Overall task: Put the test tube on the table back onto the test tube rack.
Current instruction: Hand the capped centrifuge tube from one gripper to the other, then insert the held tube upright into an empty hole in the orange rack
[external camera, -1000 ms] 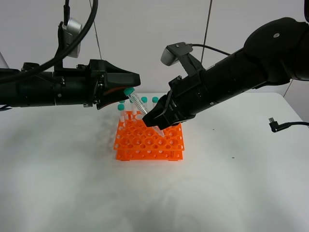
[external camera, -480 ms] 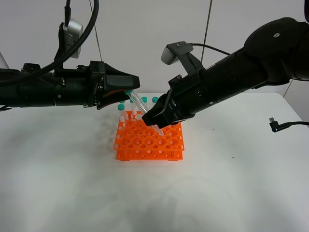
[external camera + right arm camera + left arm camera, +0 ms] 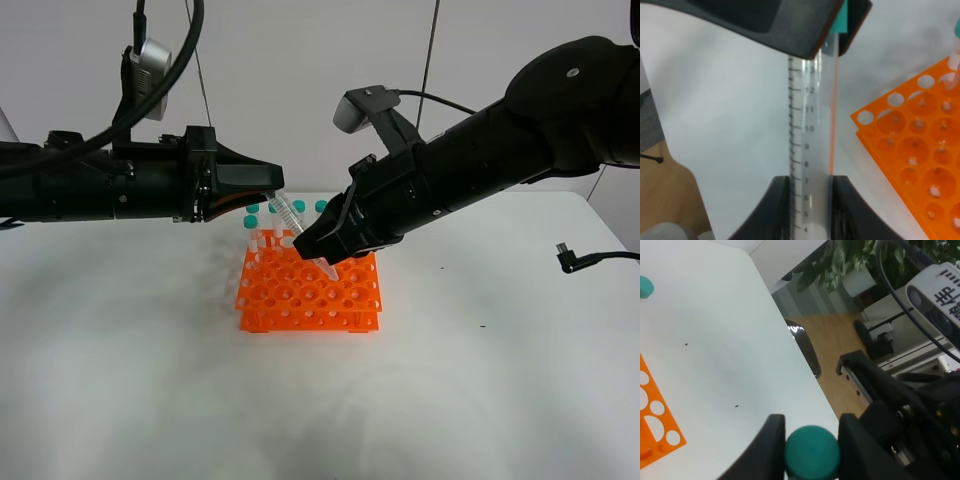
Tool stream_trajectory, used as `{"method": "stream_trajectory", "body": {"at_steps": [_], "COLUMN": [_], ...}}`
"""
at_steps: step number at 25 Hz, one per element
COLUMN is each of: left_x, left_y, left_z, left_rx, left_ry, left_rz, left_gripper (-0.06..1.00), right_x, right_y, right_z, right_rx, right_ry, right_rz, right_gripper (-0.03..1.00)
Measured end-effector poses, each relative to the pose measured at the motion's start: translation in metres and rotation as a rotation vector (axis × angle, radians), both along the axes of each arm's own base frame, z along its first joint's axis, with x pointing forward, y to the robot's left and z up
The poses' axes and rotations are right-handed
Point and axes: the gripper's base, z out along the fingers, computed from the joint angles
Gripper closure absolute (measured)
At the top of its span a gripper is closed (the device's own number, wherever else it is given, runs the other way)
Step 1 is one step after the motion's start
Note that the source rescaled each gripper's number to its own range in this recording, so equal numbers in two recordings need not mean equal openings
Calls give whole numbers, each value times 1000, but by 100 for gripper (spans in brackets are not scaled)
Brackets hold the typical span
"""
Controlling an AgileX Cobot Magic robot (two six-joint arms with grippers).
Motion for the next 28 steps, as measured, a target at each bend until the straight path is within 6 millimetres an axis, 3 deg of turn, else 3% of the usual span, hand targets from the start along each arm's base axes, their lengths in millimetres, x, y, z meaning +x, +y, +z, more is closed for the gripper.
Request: {"method": "stream_trajectory", "body": {"at_steps": [10,11,14,16,20,24,28], "left_x": [0,0,0,0,0,0,0], "left_y": [0,0,0,0,0,0,0], "left_z": [0,0,0,0,0,0,0], "left_rx": [0,0,0,1,1,1,1], "left_ry": [0,0,-1,-1,-1,-1,-1], "left_rz": [0,0,0,0,0,0,0], "left_gripper": [94,94,94,94,94,94,94], "right_x": [1,1,2,3,5,7,11], "right_y": [0,0,0,0,4,2,-10], "right_z": [0,0,0,2,19,45,58], "right_rx": [0,0,4,7,31,-34,-188], "right_ry": [-4,-5,-13,-15,10,38,57], "right_rz": [-4,-6,-18,-20,-22,-24,-117], "right_gripper": [93,85,31,9,-2,-3,-3]}}
